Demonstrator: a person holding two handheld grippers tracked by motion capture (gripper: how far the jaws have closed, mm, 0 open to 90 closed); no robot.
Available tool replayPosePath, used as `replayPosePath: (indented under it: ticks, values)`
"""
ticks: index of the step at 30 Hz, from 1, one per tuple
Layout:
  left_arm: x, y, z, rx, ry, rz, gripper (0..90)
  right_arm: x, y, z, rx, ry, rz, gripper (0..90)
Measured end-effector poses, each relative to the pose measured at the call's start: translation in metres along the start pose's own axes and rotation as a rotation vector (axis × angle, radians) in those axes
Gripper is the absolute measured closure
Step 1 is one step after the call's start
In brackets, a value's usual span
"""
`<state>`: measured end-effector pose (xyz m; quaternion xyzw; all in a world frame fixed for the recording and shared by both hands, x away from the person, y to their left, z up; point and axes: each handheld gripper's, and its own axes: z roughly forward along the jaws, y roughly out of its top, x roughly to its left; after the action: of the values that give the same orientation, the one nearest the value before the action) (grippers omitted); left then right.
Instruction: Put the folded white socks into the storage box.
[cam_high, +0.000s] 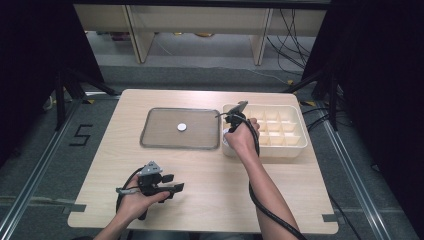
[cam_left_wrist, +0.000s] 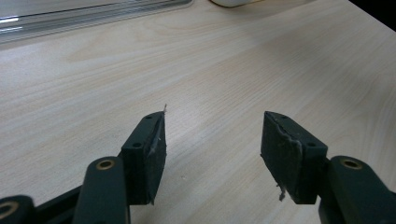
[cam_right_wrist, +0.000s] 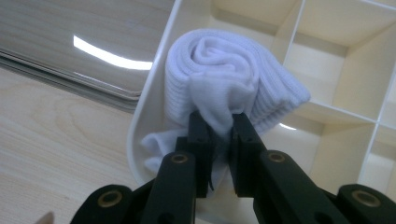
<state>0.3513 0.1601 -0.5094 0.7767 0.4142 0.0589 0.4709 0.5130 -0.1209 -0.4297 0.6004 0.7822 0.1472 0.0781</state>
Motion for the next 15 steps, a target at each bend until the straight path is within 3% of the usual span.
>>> replayPosePath:
  ticks: [3, 4, 5, 7, 10, 13, 15]
  values:
    - [-0.0002, -0.0001, -0.0004, 0.003, -0.001, 0.005, 39.9, 0.0001, 0.0000, 0.0015, 0.006, -0.012, 0.002, 81.5]
    - [-0.0005, -0.0001, -0.0002, 0.000, -0.001, 0.002, 39.9, -0.0021, 0.0006, 0.0020, 0.015, 0.036, -0.001, 81.5]
    - [-0.0004, 0.0000, -0.0003, 0.001, -0.001, 0.003, 39.9, -0.0007, 0.0003, 0.0023, 0.016, -0.002, -0.002, 81.5]
    - [-0.0003, 0.0000, -0.0004, -0.001, 0.000, 0.002, 39.9, -0.0005, 0.0003, 0.0038, 0.019, -0.020, -0.001, 81.5]
    - [-0.0003, 0.0000, -0.0003, 0.001, 0.000, 0.003, 39.9, -0.0008, 0.0001, 0.0050, 0.020, -0.012, -0.005, 81.5]
    - [-0.0005, -0.0001, -0.0003, 0.002, -0.004, 0.004, 39.9, 0.0001, 0.0004, 0.0060, 0.035, -0.016, 0.026, 81.6]
    - [-0.0004, 0.0000, -0.0003, 0.003, -0.005, 0.005, 39.9, -0.0013, 0.0002, 0.0080, 0.027, -0.017, 0.009, 81.6]
